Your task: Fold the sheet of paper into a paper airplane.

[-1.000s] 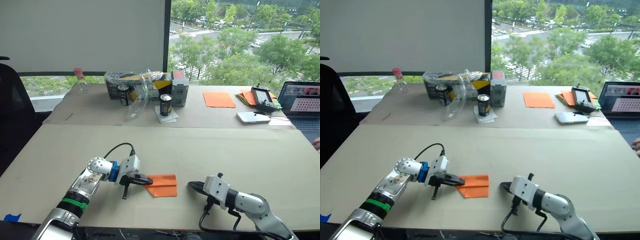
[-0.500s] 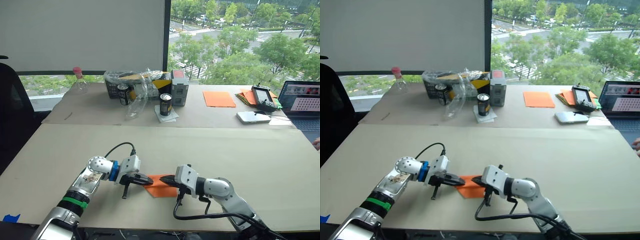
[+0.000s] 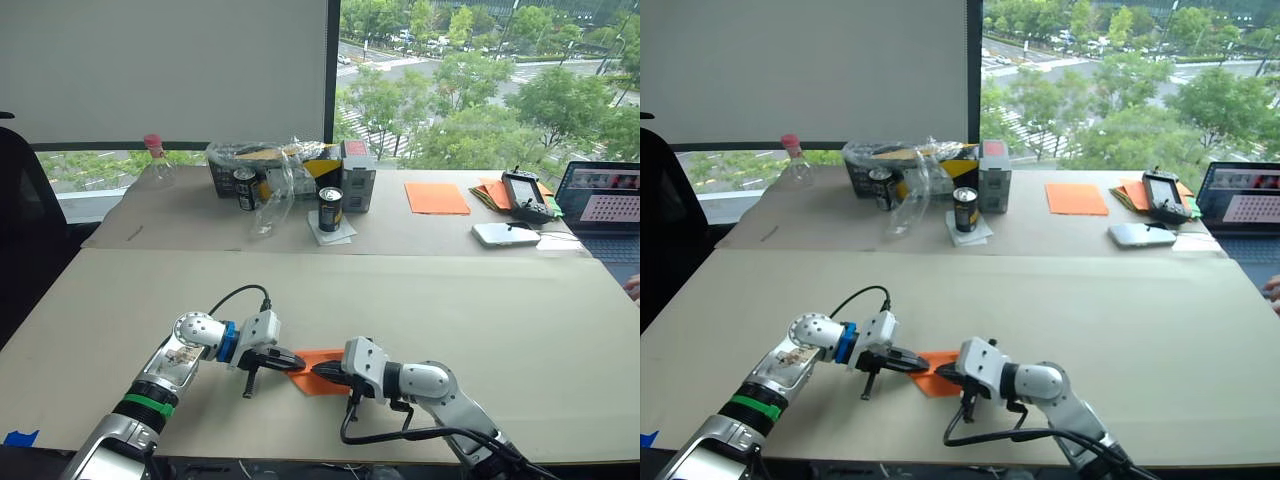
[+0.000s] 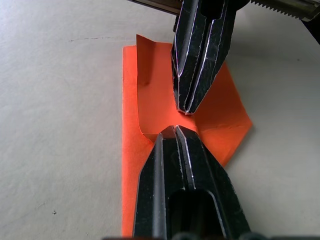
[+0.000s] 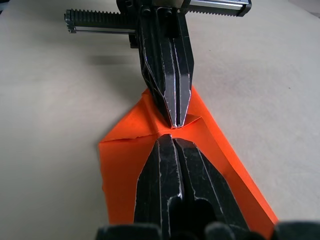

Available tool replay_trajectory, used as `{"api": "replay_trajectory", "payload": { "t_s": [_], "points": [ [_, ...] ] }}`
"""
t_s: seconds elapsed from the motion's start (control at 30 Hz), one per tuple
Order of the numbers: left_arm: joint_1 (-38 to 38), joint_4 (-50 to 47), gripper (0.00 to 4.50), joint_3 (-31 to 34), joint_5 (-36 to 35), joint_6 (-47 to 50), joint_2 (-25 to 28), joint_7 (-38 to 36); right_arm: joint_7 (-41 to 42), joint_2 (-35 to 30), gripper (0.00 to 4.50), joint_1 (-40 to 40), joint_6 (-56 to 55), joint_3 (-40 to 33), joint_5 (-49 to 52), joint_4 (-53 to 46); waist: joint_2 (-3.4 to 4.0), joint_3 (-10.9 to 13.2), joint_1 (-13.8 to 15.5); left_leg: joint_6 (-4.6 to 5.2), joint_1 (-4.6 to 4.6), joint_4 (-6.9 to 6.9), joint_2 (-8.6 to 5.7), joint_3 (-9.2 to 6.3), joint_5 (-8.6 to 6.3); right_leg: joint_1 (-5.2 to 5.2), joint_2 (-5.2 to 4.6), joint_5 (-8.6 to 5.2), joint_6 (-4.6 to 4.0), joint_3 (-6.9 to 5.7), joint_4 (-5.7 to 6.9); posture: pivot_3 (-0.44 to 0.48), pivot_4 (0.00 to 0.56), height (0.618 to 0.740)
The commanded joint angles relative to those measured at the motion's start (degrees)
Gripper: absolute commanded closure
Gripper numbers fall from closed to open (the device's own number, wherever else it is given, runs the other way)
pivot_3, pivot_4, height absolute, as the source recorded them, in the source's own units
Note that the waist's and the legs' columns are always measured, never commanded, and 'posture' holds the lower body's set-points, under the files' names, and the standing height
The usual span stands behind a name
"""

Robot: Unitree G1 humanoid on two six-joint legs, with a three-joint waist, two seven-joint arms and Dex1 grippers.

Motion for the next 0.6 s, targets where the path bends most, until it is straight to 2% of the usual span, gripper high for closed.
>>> {"api": "replay_trajectory", "payload": {
  "t_s": [0.03,0.37,0.6],
  "points": [
    [2.1,2.0,4.5,-3.3,4.0,1.6,0.6,-0.7,-1.3,-2.9,4.49,2.2,5.7,0.8,-4.5,3.9,0.0,0.0,0.0,0.0,0.02,0.0,0.0,0.0,0.0,0.02,0.0,-0.01,0.01,0.0,0.0,0.0,0.15,0.715],
    [1.0,4.0,4.5,-3.5,4.6,0.5,-0.5,-0.6,-3.4,-10.8,4.49,8.7,12.1,-0.8,-4.6,-2.9,0.06,-0.3,0.6,0.0,0.05,0.0,-0.09,-0.03,0.0,0.14,-0.06,-0.07,0.1,0.02,-0.06,0.0,0.15,0.715],
    [0.2,5.8,4.5,-3.9,4.8,-0.6,-1.3,-0.9,-5.2,-14.4,4.49,13.1,15.0,-5.9,-2.4,-5.7,-0.06,-0.5,1.4,-0.01,0.02,0.0,-0.12,-0.05,-0.01,0.19,-0.07,-0.15,0.13,0.04,-0.13,0.0,0.15,0.715]
  ]
}}
